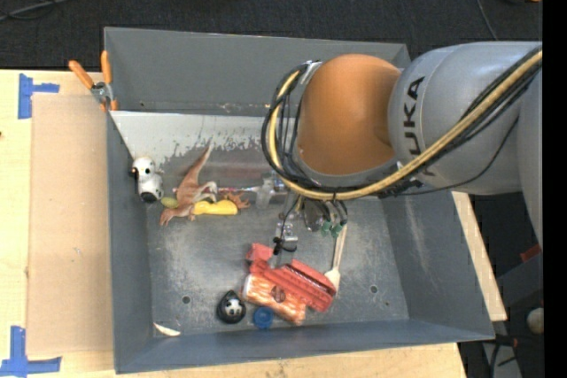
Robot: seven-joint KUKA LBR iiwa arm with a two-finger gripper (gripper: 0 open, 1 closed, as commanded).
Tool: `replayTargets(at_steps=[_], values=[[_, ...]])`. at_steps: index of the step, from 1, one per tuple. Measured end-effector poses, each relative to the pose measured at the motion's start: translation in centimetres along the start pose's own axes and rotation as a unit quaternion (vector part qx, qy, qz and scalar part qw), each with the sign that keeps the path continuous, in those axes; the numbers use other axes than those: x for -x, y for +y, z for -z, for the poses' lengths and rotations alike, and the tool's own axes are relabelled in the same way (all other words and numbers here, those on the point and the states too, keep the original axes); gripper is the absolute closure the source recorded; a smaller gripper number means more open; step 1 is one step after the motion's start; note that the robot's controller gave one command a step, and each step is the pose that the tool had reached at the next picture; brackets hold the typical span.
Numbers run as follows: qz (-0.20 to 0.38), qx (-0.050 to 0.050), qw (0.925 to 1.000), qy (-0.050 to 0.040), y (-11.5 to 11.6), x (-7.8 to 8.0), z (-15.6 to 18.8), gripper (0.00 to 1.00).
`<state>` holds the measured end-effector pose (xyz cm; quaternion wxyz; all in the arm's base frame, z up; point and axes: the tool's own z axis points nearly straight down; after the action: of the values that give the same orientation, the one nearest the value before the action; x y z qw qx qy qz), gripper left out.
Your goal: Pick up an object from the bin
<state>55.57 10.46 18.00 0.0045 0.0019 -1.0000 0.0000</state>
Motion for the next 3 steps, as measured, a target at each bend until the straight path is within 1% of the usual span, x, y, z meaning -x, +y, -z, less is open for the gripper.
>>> replayTargets(at_steps=[1,2,3], values=[[-0.001,0.000,1.0000,-0.0036,-0.1,0.1,0.5,0.00],[0.072,0.000,0.9974,-0.0044,-2.2,-1.6,-5.4,0.00],[0.103,0.001,0.9946,-0.0087,-3.8,-4.0,-11.1,0.00]])
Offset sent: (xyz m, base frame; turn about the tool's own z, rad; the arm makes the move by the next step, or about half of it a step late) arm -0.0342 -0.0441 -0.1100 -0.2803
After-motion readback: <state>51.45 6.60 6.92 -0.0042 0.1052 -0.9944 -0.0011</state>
